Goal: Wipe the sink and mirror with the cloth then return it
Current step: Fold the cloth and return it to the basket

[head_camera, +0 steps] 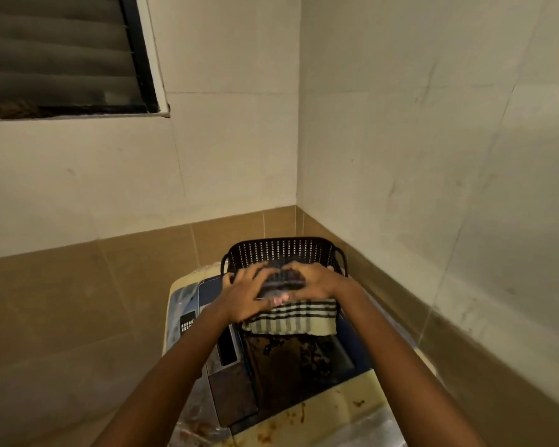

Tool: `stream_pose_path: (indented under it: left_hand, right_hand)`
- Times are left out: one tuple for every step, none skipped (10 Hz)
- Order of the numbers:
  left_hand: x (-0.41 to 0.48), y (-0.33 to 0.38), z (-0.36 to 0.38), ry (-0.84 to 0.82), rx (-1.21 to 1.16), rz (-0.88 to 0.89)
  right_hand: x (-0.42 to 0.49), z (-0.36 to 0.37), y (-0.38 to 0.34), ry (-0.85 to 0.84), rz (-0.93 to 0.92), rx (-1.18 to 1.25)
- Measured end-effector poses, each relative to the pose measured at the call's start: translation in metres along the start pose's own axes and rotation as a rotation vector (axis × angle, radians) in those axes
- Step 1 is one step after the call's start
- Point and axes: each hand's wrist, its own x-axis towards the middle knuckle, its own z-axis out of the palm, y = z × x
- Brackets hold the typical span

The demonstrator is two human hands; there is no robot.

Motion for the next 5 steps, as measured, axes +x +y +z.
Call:
stream_pose_path:
  left_hand:
    - [-0.001,-0.006,0.007,-0.086,0.244,0.091]
    - [0.000,-0.015,0.014,-0.035,0.264,-0.041]
    - [-0.006,-0.012,0.014,0.025,0.254,-0.082]
    - [-0.020,-0.005,0.010,0.033,0.261,-0.081]
    - [-0.046,-0.005,-0.003,0.089,0.178,-0.159]
  right_hand:
    - [-0.005,0.009,-0.011,-0.183,-0.008,-0.276]
    - [-0.003,0.018,-0.006,-0.096,-0.017,-0.493]
    - [-0.009,0.014,-0.001,-0.059,0.029,-0.467]
    - [-0.016,0.015,-0.007,-0.064,0.049,-0.512]
    - [-0.026,0.022,-0.036,0.033,-0.006,-0.425]
